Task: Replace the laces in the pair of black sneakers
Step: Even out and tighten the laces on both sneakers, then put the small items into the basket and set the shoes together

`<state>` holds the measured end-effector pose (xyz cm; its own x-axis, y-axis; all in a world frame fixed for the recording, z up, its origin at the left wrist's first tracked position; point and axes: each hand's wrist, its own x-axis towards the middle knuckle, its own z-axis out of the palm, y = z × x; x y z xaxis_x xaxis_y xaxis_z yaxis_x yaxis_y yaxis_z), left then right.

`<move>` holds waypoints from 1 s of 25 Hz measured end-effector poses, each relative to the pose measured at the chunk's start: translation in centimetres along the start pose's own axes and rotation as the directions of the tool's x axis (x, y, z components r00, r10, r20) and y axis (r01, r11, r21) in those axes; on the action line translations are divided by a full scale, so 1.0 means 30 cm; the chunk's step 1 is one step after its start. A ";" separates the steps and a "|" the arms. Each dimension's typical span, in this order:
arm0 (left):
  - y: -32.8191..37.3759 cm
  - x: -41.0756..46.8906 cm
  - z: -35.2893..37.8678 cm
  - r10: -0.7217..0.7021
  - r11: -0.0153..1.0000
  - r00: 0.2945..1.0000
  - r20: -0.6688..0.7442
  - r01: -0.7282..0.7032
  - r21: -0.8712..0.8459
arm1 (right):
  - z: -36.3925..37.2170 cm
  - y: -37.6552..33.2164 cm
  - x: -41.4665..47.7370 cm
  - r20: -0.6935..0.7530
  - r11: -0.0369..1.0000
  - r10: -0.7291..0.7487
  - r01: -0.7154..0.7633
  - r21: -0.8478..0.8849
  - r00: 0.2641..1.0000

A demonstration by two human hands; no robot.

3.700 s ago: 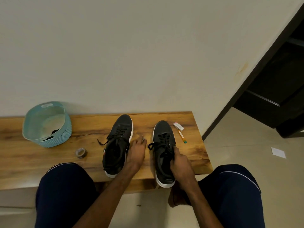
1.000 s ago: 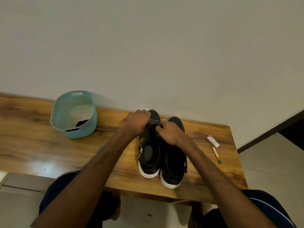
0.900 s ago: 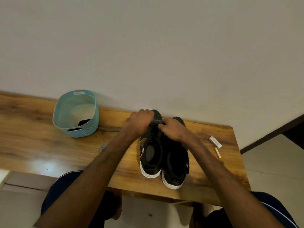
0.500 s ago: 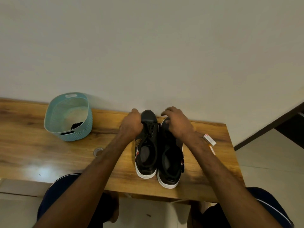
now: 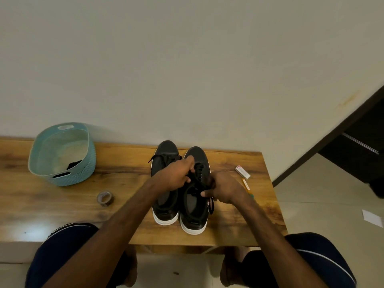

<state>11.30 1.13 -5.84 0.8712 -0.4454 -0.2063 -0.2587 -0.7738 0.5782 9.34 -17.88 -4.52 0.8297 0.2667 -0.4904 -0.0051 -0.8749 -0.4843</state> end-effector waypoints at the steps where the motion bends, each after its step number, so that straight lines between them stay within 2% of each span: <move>1: -0.001 0.002 -0.003 0.003 0.999 1.000 0.009 -0.003 0.033 | -0.011 0.011 0.005 0.019 0.999 0.002 -0.001 -0.051 1.000; 3: 0.007 0.003 -0.008 0.010 0.987 1.000 0.010 -0.012 0.161 | -0.051 0.001 0.019 -0.042 0.974 -0.049 0.038 -0.222 0.998; 5: 0.021 0.008 -0.007 -0.009 0.958 1.000 -0.019 0.014 0.288 | -0.079 -0.020 0.044 -0.227 0.937 -0.164 0.080 -0.339 0.960; 7: 0.026 0.027 -0.003 -0.010 0.929 0.995 -0.095 0.044 0.368 | -0.076 -0.041 0.078 -0.309 0.926 -0.281 0.173 -0.335 0.909; 9: 0.036 0.048 -0.004 -0.014 0.917 0.985 -0.172 0.081 0.390 | -0.039 -0.051 0.101 -0.265 0.923 -0.344 0.271 -0.274 0.901; 11: 0.047 0.063 -0.010 -0.031 0.925 0.984 -0.173 0.094 0.369 | -0.011 -0.033 0.104 -0.250 0.935 -0.345 0.309 -0.171 0.905; 13: 0.052 0.066 -0.020 -0.045 0.955 0.988 -0.147 0.086 0.285 | -0.019 -0.005 0.091 -0.297 0.943 -0.320 0.332 -0.011 0.899; 15: 0.081 0.059 -0.031 -0.030 0.989 0.980 -0.198 0.058 0.136 | -0.044 0.032 0.077 -0.335 0.951 -0.239 0.290 0.109 0.911; 17: 0.163 0.050 -0.015 -0.022 0.998 0.975 -0.221 0.010 -0.056 | -0.065 0.120 0.086 -0.355 0.979 -0.127 0.174 0.104 0.926; 18: 0.217 0.042 0.019 0.000 0.990 0.982 -0.189 -0.028 -0.140 | -0.069 0.176 0.093 -0.362 0.994 -0.065 0.093 0.061 0.930; 19: 0.263 0.043 0.081 0.034 0.987 0.992 -0.120 -0.052 -0.153 | -0.067 0.237 0.098 -0.380 0.999 0.005 0.010 0.037 0.925; 21: 0.324 0.040 0.244 0.074 0.996 0.996 0.051 -0.072 -0.048 | -0.042 0.340 0.087 -0.433 0.991 0.135 -0.112 0.079 0.891; 23: 0.331 0.048 0.402 0.026 0.989 0.989 0.148 -0.047 0.137 | 0.007 0.399 0.073 -0.466 0.983 0.176 -0.134 0.122 0.867; 25: 0.313 0.055 0.488 -0.007 0.943 0.994 0.110 -0.030 0.331 | 0.052 0.416 0.072 -0.473 0.987 0.154 -0.114 0.112 0.868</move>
<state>4.19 -13.47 -12.31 0.8221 -0.4865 -0.2958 -0.4078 -0.8656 0.2905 10.20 -27.58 -12.75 0.9830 -0.0945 -0.1572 -0.1621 -0.8490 -0.5029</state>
